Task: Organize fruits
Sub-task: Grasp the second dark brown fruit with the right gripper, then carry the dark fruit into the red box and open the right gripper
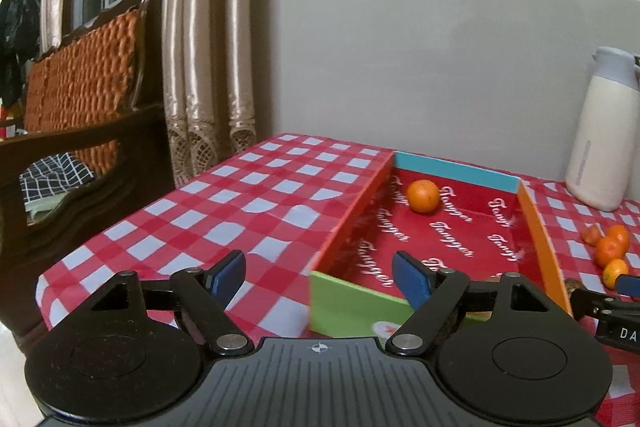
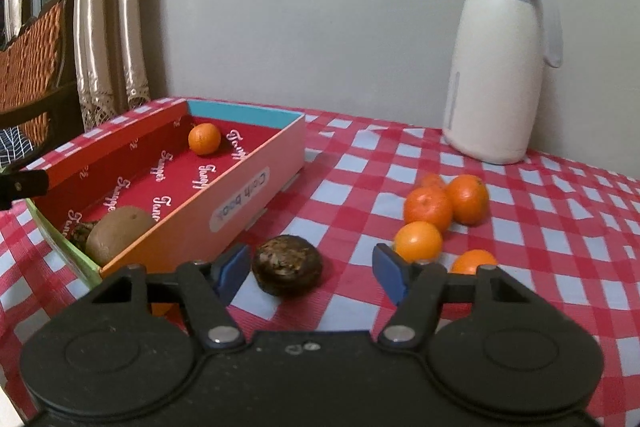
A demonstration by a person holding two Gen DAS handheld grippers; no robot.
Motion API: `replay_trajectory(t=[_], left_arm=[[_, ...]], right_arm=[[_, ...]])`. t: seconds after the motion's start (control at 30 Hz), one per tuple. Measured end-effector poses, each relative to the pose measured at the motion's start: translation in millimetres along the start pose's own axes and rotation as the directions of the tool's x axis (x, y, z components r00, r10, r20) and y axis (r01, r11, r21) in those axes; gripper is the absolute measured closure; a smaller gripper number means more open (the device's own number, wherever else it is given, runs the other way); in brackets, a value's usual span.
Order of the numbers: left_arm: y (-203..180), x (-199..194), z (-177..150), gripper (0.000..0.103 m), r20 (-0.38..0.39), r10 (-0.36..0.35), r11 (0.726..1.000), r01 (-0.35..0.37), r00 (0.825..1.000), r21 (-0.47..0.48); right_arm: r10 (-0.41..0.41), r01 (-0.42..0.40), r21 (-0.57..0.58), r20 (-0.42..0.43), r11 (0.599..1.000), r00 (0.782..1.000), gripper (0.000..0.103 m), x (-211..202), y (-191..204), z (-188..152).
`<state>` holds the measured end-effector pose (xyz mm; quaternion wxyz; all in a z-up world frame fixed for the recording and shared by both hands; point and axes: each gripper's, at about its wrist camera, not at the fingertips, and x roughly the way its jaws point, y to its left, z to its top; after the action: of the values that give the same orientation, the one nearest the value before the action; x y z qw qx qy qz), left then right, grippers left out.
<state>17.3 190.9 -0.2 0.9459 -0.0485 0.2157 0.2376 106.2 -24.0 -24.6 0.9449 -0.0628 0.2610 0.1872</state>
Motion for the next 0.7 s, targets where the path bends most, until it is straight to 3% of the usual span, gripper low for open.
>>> replay_trajectory(t=[0.33,0.7], left_arm=[[18,2,0,0.022,-0.001,0.019,1.000,-0.019,1.000,-0.011],[25,1,0,0.021,0.005,0.016,0.999,-0.016,1.000,-0.028]], right_arm=[[0.013,-0.014,-0.015,-0.050,1.000,0.999,0.045,14,3,1],[0.043,-0.045,-0.024,-0.095,0.999,0.995,0.060,22,6,3]])
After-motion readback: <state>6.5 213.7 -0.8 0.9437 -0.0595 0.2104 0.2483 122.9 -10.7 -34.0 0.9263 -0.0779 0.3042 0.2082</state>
